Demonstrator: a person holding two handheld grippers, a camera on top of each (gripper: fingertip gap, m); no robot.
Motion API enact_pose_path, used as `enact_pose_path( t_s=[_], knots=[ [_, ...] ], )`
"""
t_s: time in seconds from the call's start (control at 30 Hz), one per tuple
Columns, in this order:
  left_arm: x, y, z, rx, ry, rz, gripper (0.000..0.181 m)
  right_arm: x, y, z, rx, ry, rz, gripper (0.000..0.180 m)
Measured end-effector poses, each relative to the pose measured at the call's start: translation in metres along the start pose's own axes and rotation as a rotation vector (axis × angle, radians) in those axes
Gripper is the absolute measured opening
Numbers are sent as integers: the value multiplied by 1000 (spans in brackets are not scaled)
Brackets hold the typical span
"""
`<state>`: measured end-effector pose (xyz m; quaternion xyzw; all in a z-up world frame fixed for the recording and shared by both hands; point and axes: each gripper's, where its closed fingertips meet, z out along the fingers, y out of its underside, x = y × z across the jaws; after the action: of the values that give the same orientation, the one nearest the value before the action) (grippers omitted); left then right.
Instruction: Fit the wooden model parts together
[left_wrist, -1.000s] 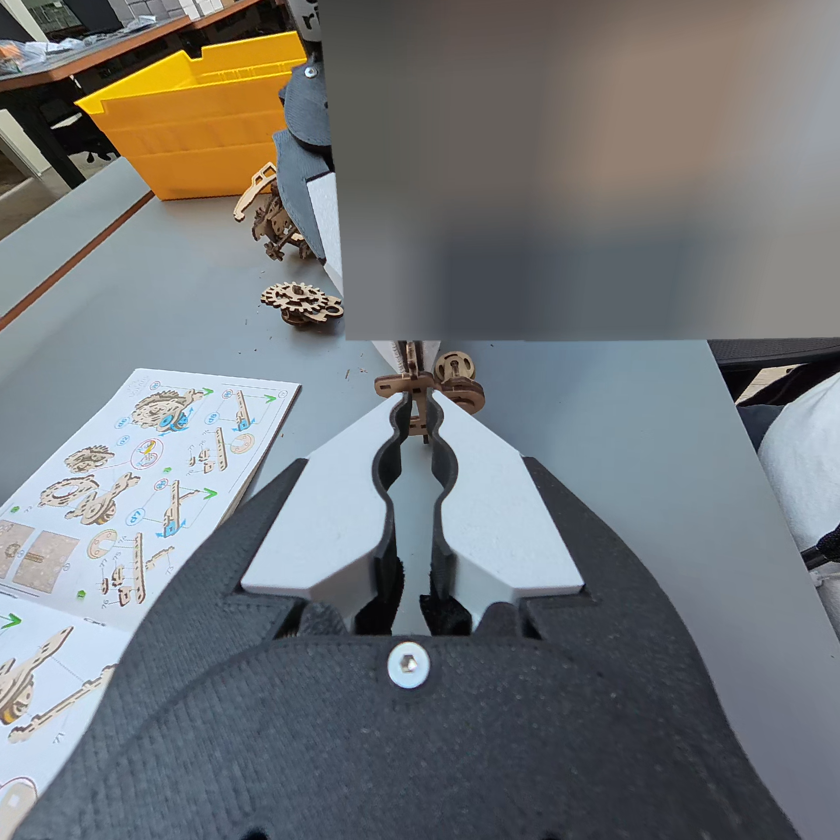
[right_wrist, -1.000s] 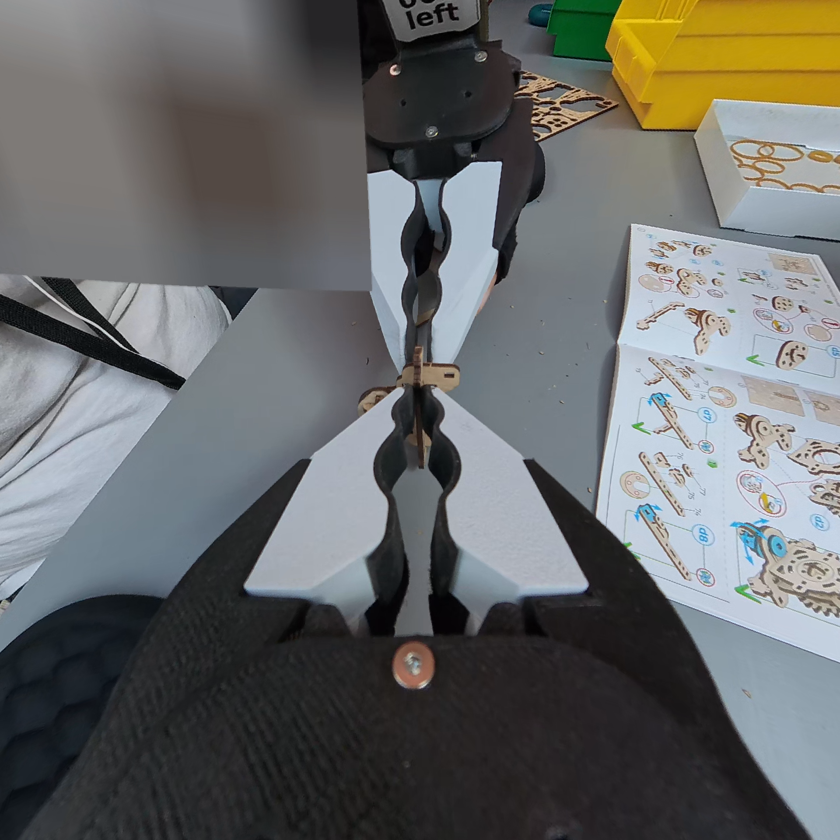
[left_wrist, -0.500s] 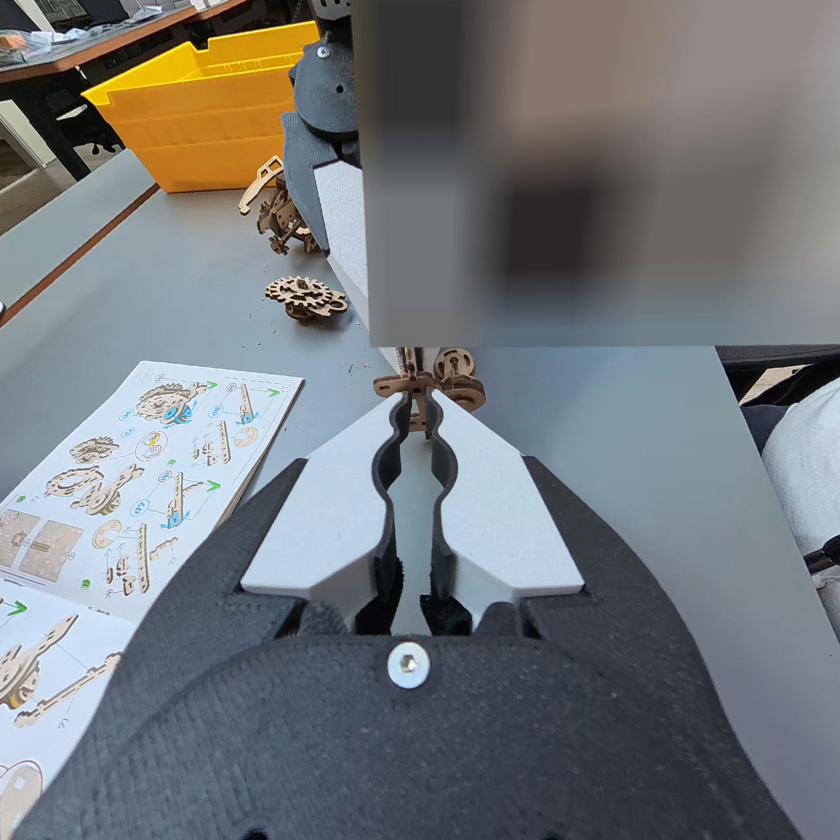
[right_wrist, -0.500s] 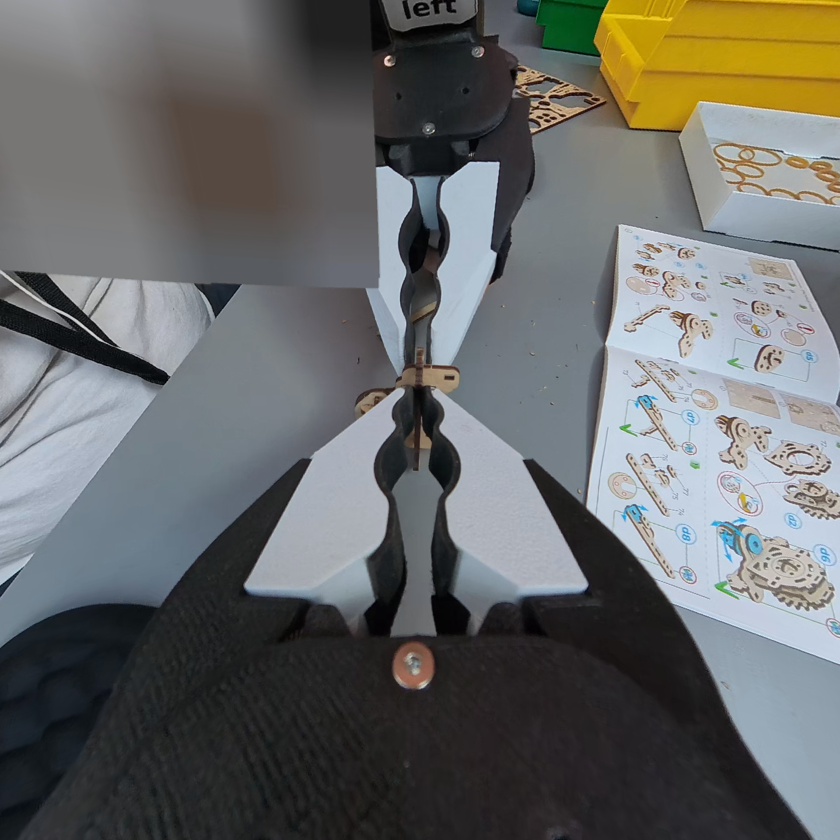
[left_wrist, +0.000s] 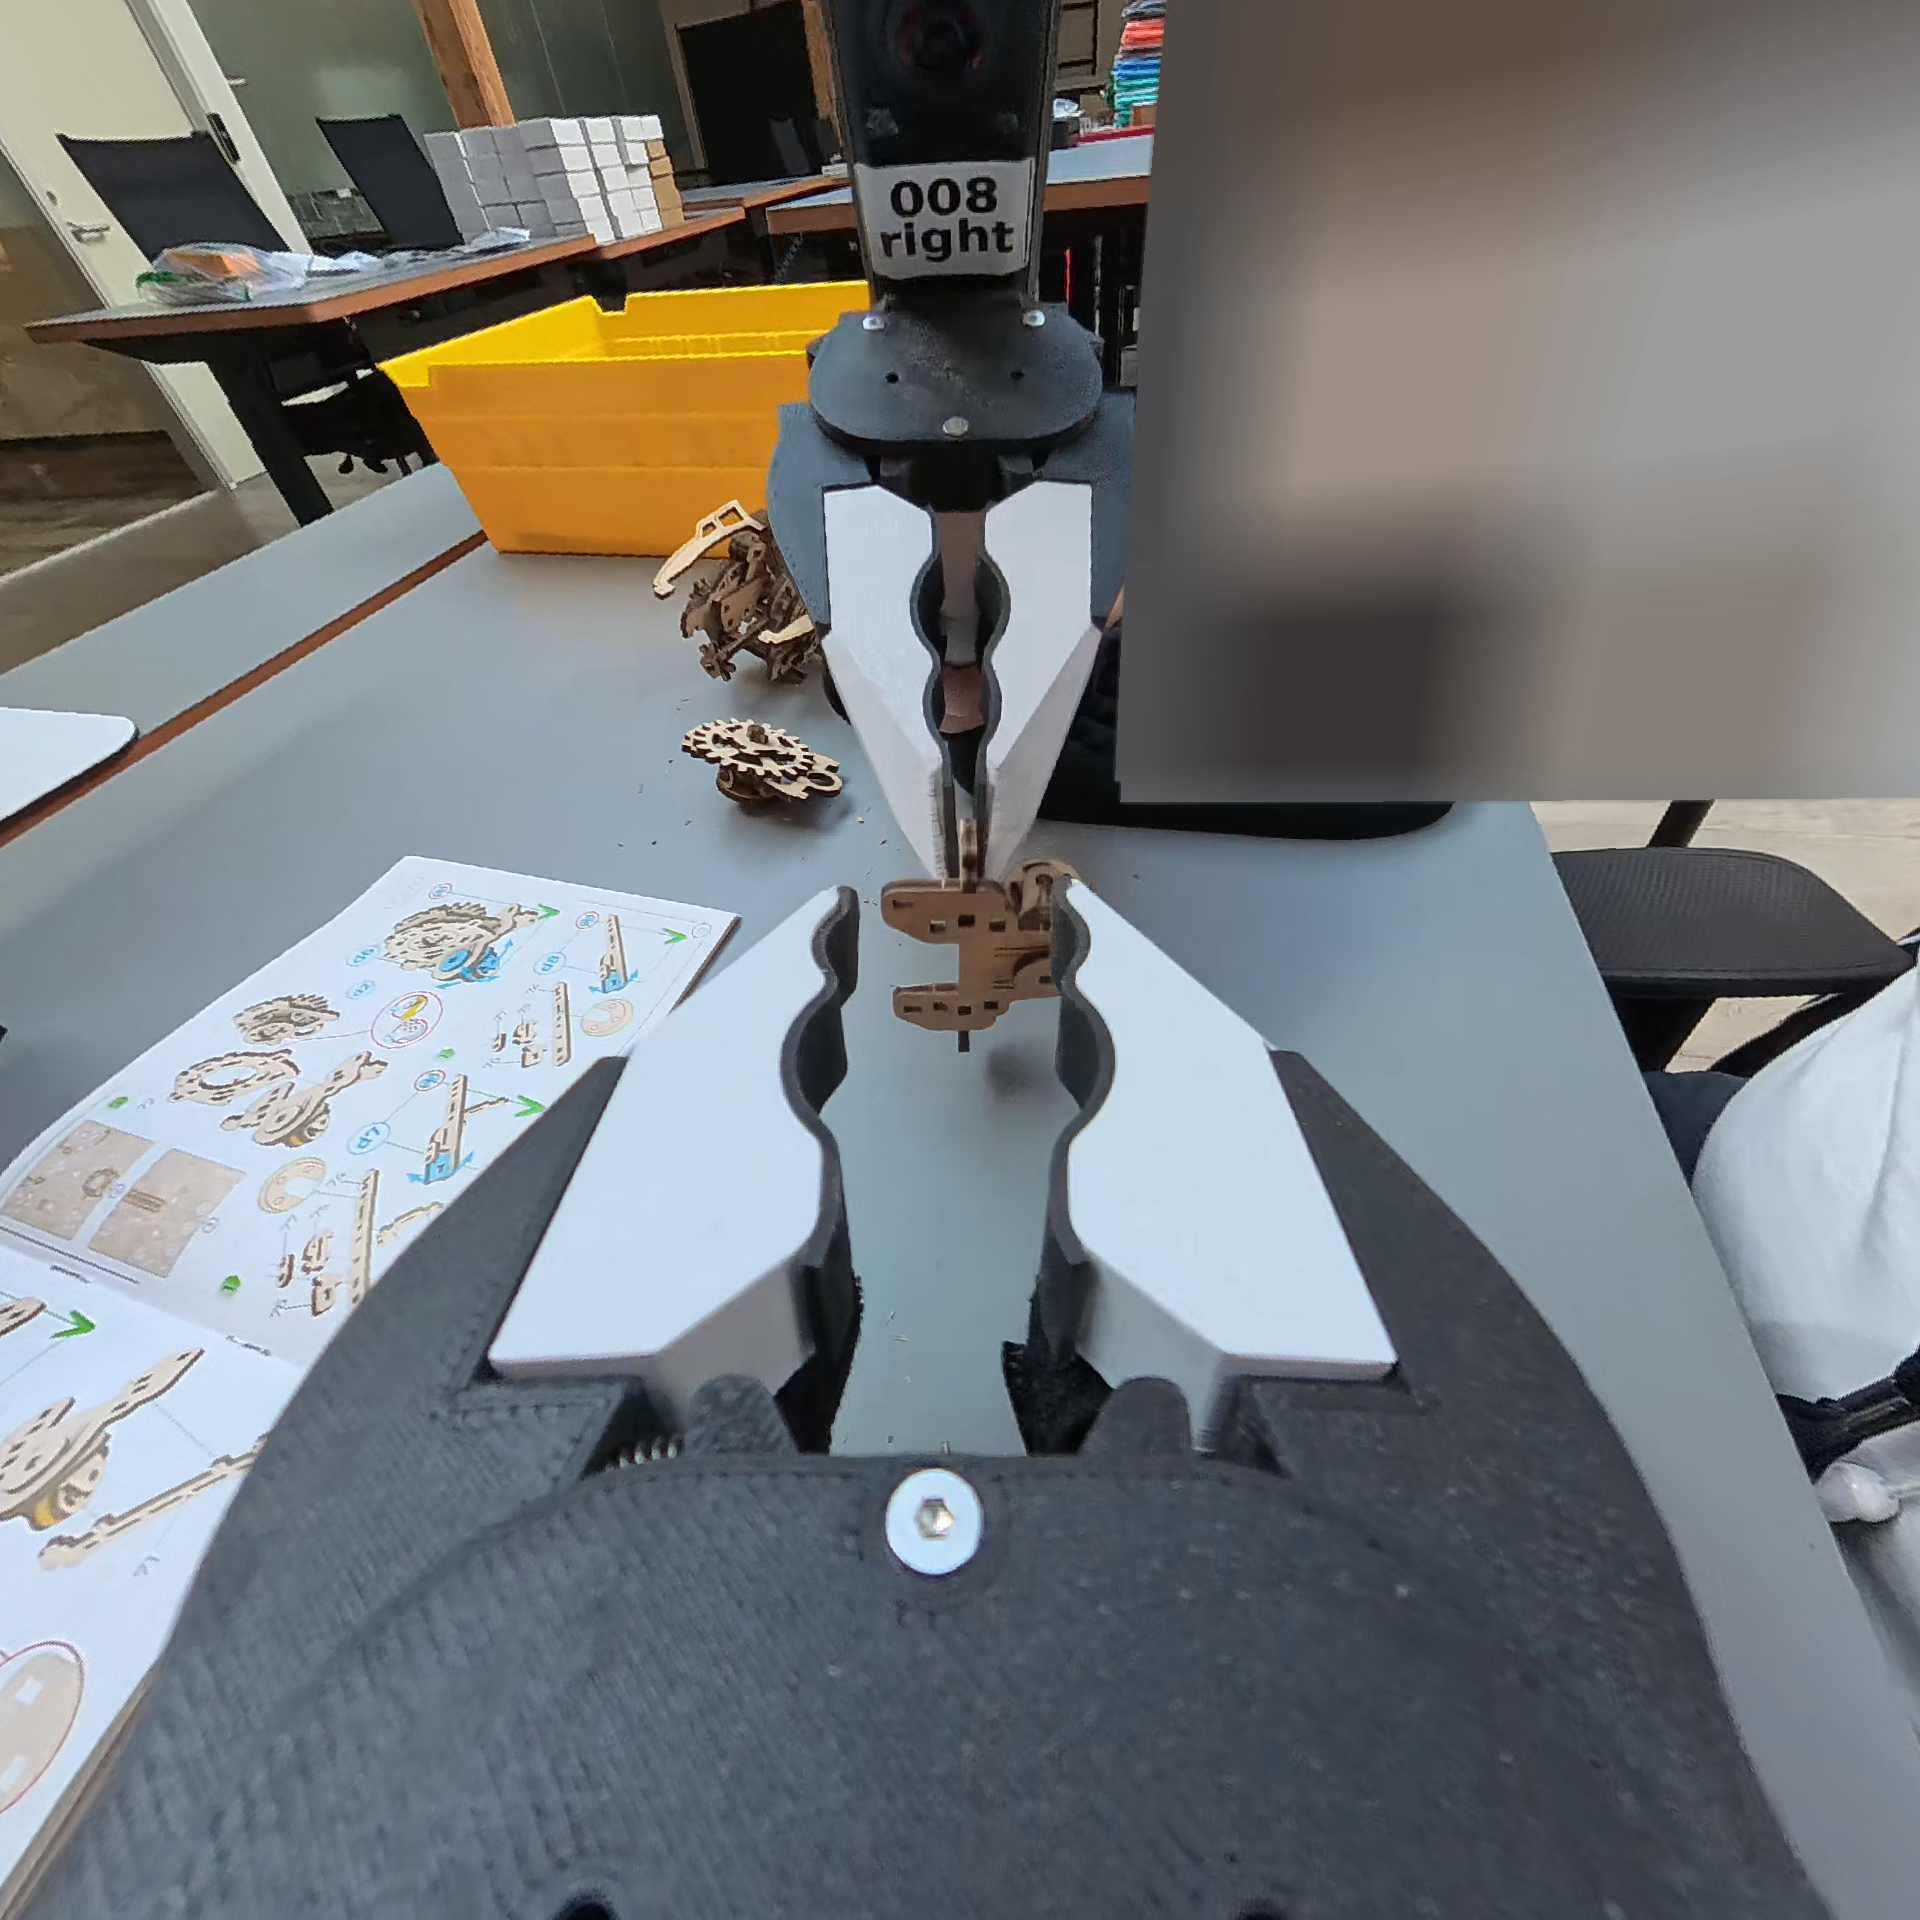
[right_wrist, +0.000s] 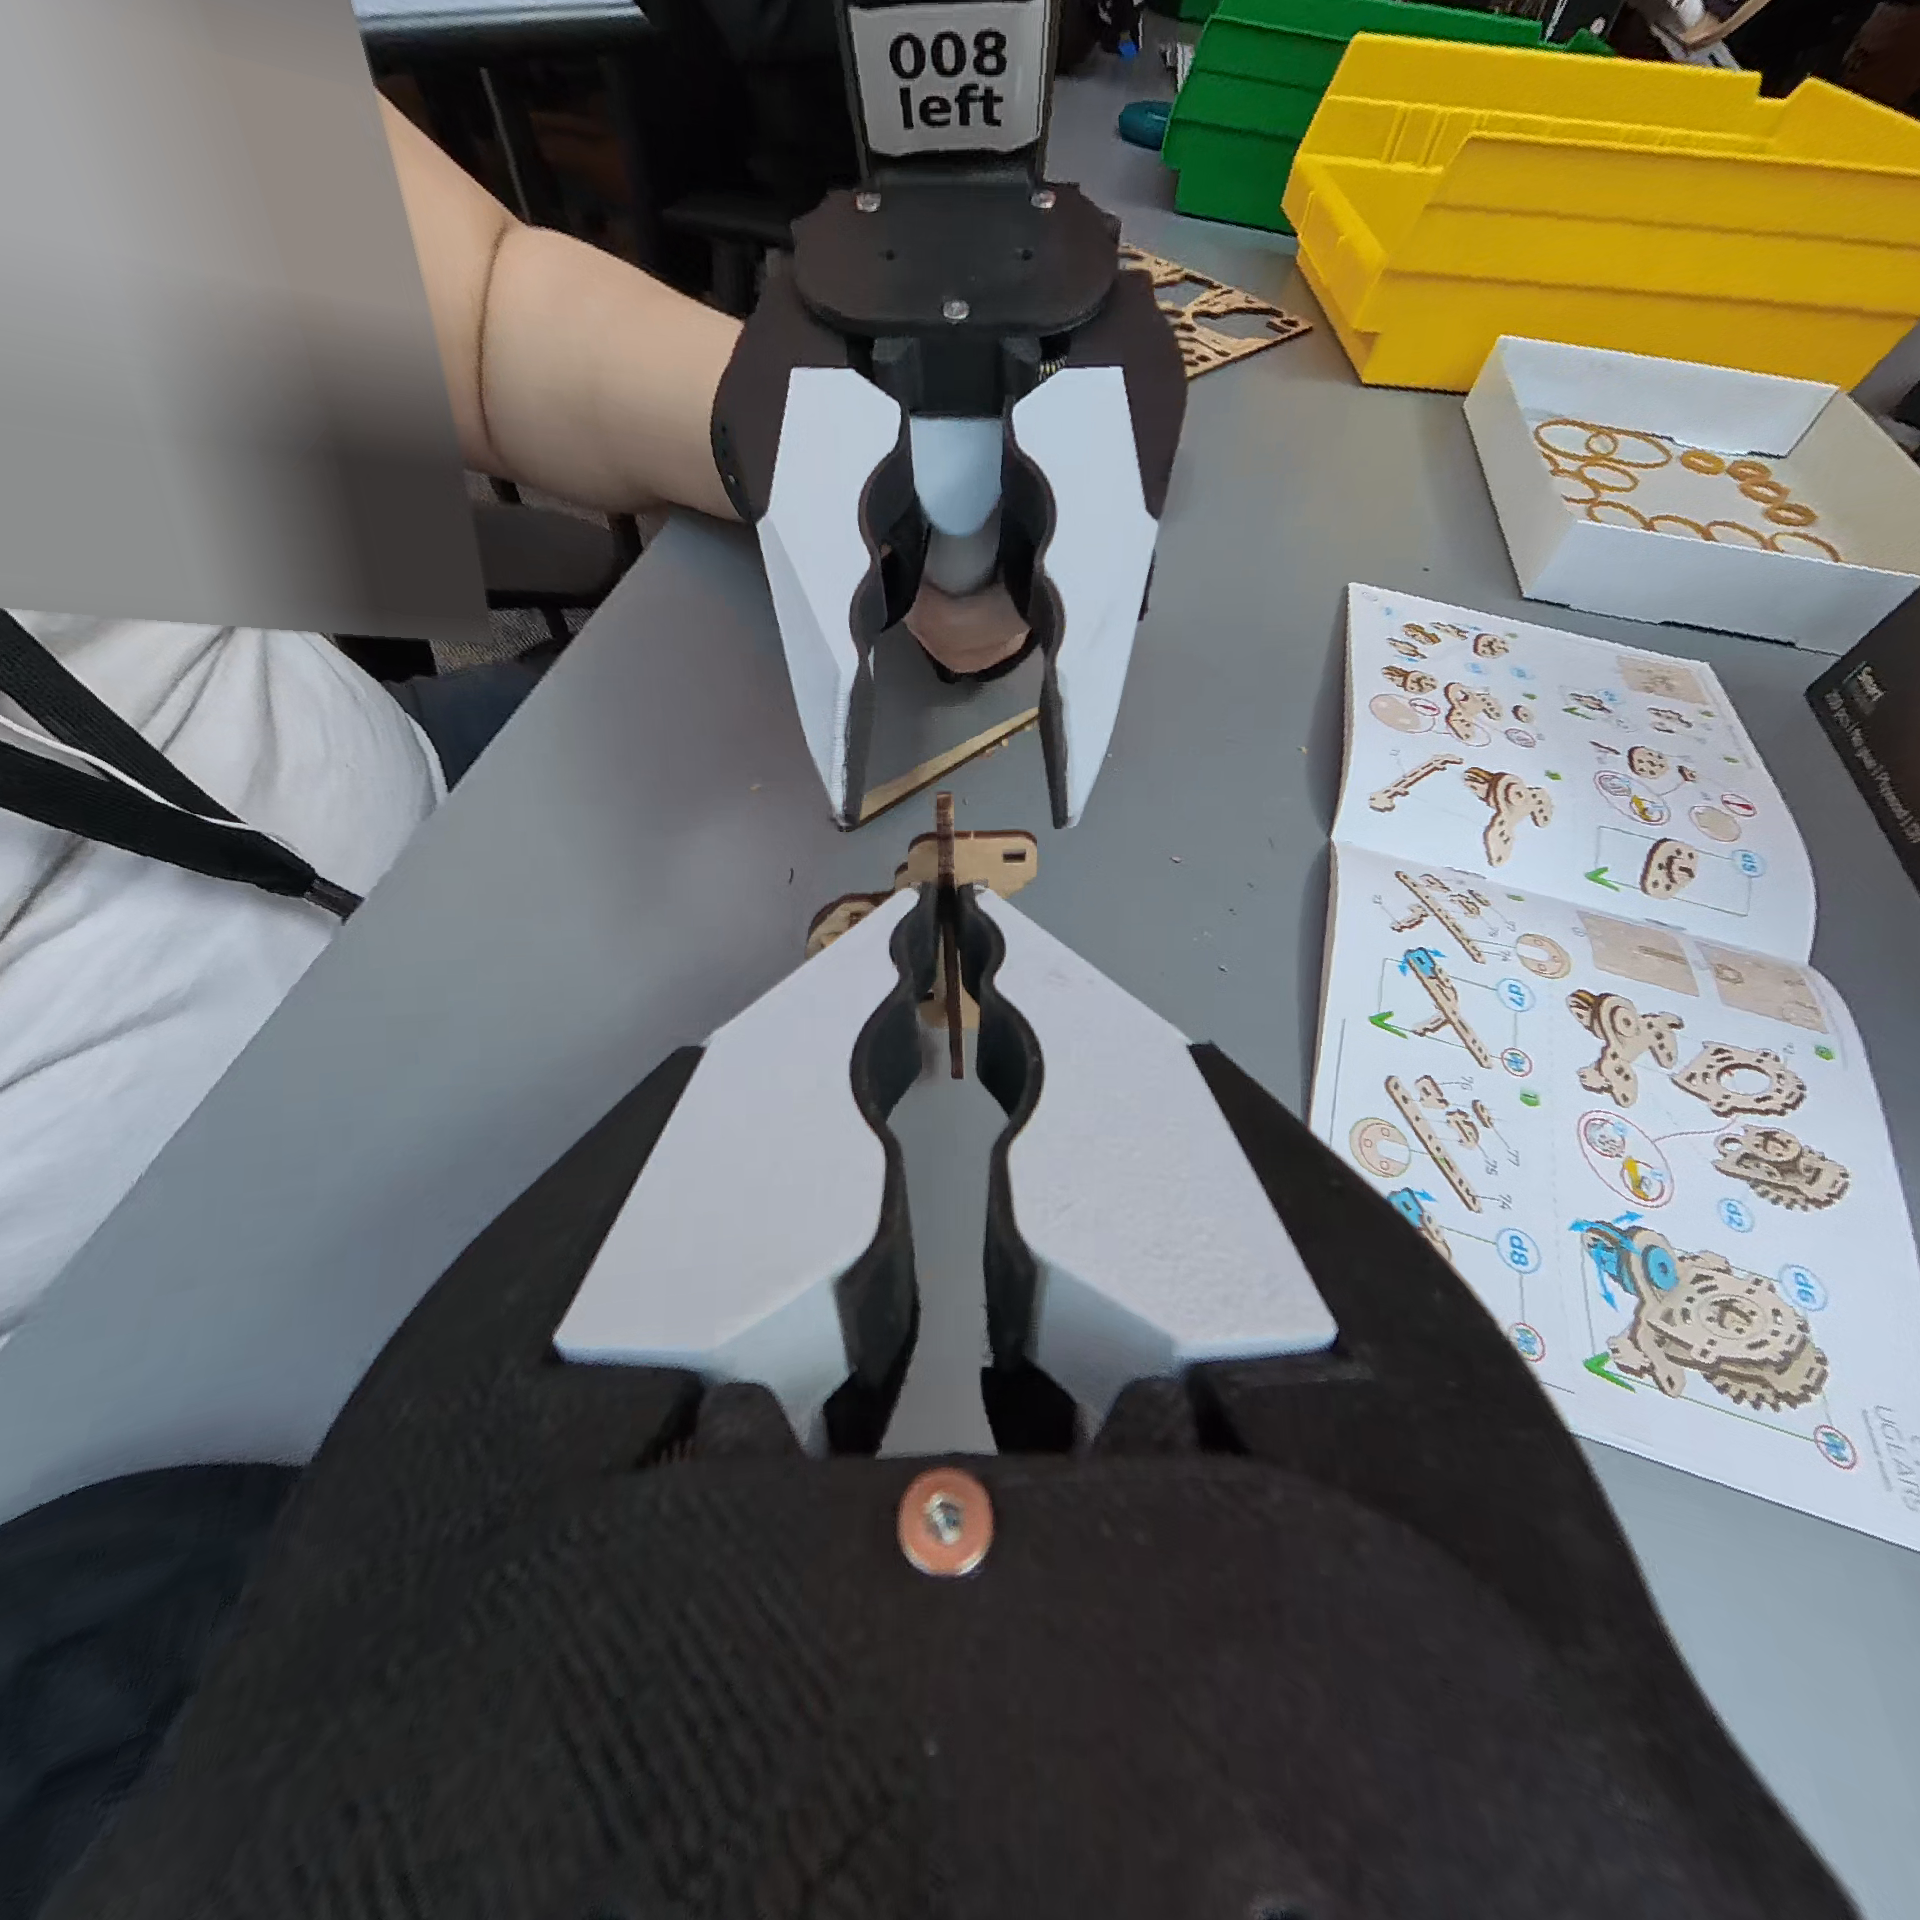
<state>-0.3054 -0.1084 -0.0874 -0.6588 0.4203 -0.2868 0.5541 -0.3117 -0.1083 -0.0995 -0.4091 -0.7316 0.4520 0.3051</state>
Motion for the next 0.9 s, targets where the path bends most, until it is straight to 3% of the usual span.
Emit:
enact_pose_path(
  t_s=[0.1,0.17,0.27,0.63,0.9],
  knots=[
    [2,7,4,-41,-6,28,35,-2,8,8,-108,53,-99,2],
    [1,12,5,-71,-30,79,26,-3,9,12,-130,68,-139,3],
    [0,14,5,-84,-54,130,18,-1,13,14,-145,83,-127,15],
    [-21,19,-9,-124,-151,69,18,10,9,1,-30,44,32,26],
    [-34,18,-24,-219,-260,247,18,14,9,10,-42,100,11,27]
  ],
)
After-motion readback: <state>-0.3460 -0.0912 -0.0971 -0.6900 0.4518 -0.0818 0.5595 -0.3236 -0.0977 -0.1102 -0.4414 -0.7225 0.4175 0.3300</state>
